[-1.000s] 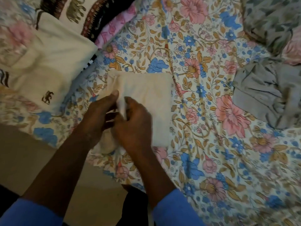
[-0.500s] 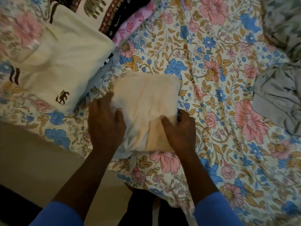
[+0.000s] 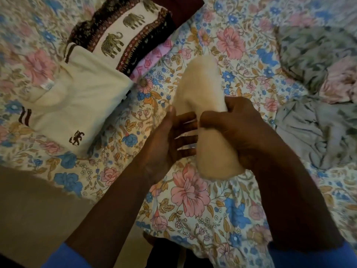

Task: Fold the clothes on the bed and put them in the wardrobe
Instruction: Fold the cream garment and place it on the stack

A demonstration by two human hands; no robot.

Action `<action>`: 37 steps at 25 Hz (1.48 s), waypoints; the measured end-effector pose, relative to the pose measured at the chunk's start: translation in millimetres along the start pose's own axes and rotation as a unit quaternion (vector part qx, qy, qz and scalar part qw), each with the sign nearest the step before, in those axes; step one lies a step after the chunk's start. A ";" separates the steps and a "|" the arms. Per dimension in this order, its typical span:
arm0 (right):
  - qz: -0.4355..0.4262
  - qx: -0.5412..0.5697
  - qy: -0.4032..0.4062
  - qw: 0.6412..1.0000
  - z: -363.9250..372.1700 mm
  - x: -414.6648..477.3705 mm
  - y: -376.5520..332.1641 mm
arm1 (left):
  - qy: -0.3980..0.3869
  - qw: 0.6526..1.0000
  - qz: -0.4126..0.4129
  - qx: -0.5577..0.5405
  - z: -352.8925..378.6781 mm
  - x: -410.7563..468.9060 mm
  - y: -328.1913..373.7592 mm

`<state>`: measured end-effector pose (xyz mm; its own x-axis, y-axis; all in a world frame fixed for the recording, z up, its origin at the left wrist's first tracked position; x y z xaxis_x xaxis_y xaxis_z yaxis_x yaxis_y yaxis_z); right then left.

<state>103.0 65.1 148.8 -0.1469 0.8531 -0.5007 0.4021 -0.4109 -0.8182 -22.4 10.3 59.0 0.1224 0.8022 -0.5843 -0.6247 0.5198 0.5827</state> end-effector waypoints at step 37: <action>-0.157 0.065 -0.150 0.974 119.5 85.7 -12.0 | 0.211 0.911 0.323 -0.145 -180.3 -72.4 48.4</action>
<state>-22.4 104.7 81.9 -0.5086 0.8194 -0.2643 0.1799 -0.1991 -0.9633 -200.5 -75.6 27.7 -0.6125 0.6974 -0.3721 -0.6458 -0.1701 0.7443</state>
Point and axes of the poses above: each hand's wrist, its own x-axis towards the middle knuckle, its own z-axis out of the palm, y = z × x, the point moved 7 cm from there along x, towards the middle knuckle, and after that the axes turned 8 degrees about -x, right-handed, at the moved point
